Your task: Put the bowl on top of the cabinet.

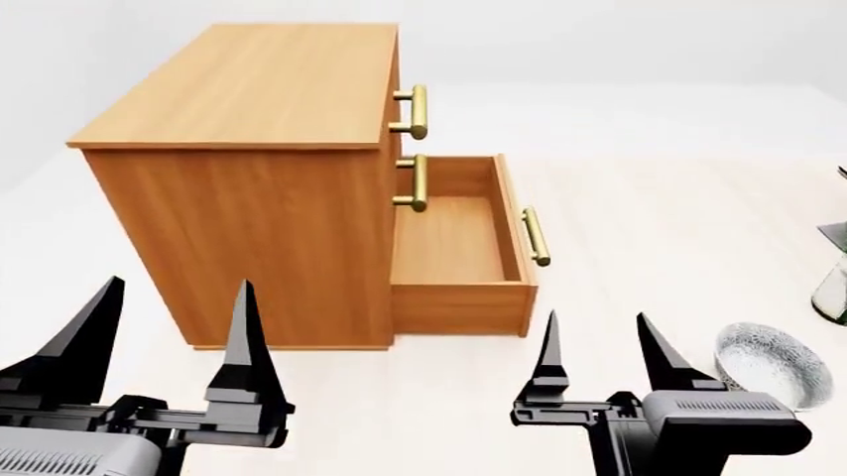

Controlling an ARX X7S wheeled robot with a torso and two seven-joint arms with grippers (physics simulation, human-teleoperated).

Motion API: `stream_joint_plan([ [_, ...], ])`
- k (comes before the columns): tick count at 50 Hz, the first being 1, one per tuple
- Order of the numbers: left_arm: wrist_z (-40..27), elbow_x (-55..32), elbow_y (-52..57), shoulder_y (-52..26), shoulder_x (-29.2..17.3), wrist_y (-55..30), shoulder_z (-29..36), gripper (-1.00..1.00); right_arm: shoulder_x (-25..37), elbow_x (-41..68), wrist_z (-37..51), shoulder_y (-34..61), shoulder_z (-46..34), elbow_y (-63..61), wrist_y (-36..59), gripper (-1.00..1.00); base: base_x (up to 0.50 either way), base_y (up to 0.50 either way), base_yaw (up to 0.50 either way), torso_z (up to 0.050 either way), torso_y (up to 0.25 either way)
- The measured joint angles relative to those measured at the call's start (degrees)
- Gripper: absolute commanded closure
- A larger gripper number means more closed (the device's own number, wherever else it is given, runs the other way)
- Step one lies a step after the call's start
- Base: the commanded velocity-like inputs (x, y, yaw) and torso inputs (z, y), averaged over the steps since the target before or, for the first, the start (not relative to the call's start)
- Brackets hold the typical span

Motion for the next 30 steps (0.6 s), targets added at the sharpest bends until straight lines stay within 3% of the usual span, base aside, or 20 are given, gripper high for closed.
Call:
stream_joint_plan([
  [5,-0.21,-0.13,0.04,-0.02,-0.2,0.03,0.07,-1.0,0.17,0.13,0.24,0.05,-0.14,0.05,-0.17,-1.0,0.44,0.0,0.0,0.0,0.003],
  [12,-0.47,-0.23,-0.05,-0.08,-0.45,0.17,0.21,-1.0,0.37,0.34,0.64,0.17,-0.3,0.07,-0.14,-1.0,0.0,0.0,0.0,0.0,0.0],
  [19,-0.69,-0.37,-0.07,-0.04,-0.65,0.33,0.39,-1.0,0.7,-0.07,1.19,0.16,-0.6,-0.04,-0.12,-1.0,0.0,0.49,0.0,0.0,0.0],
  [30,-1.04,-0.28,-0.33,0.04,-1.05,0.78,0.68,-1.0,0.96,0.09,1.53,0.22,-1.05,0.05,-0.34,-1.0,0.0,0.01,0.0,0.0,0.0],
])
